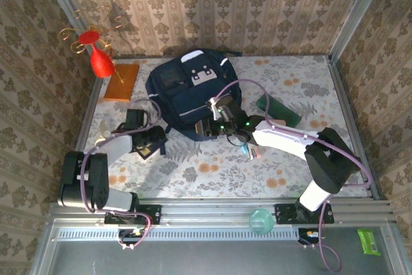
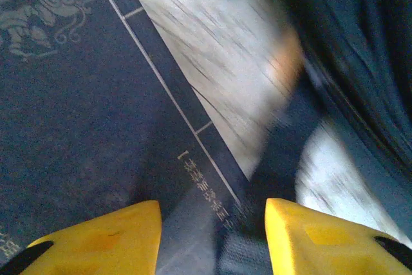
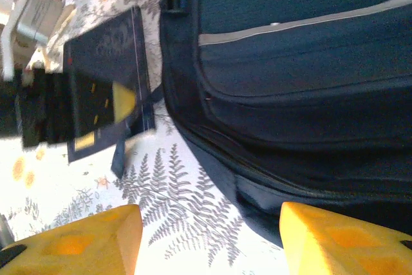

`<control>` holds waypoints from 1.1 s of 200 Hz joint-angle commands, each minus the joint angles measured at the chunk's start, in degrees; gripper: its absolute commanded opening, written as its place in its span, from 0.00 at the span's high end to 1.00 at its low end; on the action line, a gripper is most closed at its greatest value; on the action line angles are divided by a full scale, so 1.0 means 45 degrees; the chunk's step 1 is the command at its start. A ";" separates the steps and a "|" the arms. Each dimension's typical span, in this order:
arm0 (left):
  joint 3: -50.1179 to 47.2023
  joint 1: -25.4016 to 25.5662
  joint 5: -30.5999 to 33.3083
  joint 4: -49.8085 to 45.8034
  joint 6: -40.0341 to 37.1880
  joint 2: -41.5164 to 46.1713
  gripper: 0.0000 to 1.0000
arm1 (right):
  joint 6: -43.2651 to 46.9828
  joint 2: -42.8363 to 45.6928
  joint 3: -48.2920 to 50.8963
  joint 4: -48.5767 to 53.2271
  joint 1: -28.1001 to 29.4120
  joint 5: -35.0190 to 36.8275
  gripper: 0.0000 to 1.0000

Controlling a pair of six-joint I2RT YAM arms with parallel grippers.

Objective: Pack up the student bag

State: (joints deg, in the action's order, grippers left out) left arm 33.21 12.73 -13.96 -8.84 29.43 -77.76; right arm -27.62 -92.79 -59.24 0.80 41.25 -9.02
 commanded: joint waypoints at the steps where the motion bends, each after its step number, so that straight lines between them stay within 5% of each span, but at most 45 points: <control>1: -0.0255 0.1656 -0.0913 -0.2053 0.0493 0.1691 0.54 | 0.0059 0.0788 0.0215 0.0574 -0.0213 0.0567 0.39; 23: -0.0292 0.1717 0.0929 -0.3071 0.0631 0.4408 0.41 | 0.0155 0.0682 -0.0037 0.0379 -0.0029 0.0226 0.38; 44: -0.1128 0.0157 0.2319 -0.3661 0.1246 0.6480 0.23 | 0.0060 -0.0275 -0.0915 0.0339 0.0762 -0.0417 0.31; 70: -0.2117 -0.2936 0.1199 -0.3034 0.1778 0.7113 0.15 | -0.0113 -0.2068 -0.2594 0.0808 0.2176 -0.0011 0.23; 87: -0.2289 -0.4015 0.0214 -0.1926 0.2053 0.6167 0.12 | -0.0123 -0.3362 -0.4348 0.1677 0.2842 0.0763 0.19; 122: -0.1171 -0.4102 -0.0413 -0.1309 0.1234 0.3110 0.14 | -0.1282 -0.5158 -0.5556 0.2091 0.2879 0.2208 0.19; 171: -0.1326 -0.3792 -0.1495 0.0153 0.1045 0.1489 0.23 | -0.1645 -0.7273 -0.7051 0.2255 0.2861 0.1124 0.24; 220: -0.1591 -0.2871 -0.2345 0.1130 0.1082 0.0909 0.44 | -0.2320 -0.7997 -0.6912 0.0954 0.2902 -0.0811 0.36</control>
State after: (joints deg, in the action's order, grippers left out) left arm 27.18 -4.14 -13.19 -13.23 34.50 -70.72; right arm -35.20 -126.54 -90.45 8.56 53.95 -6.37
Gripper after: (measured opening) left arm 0.598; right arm 0.681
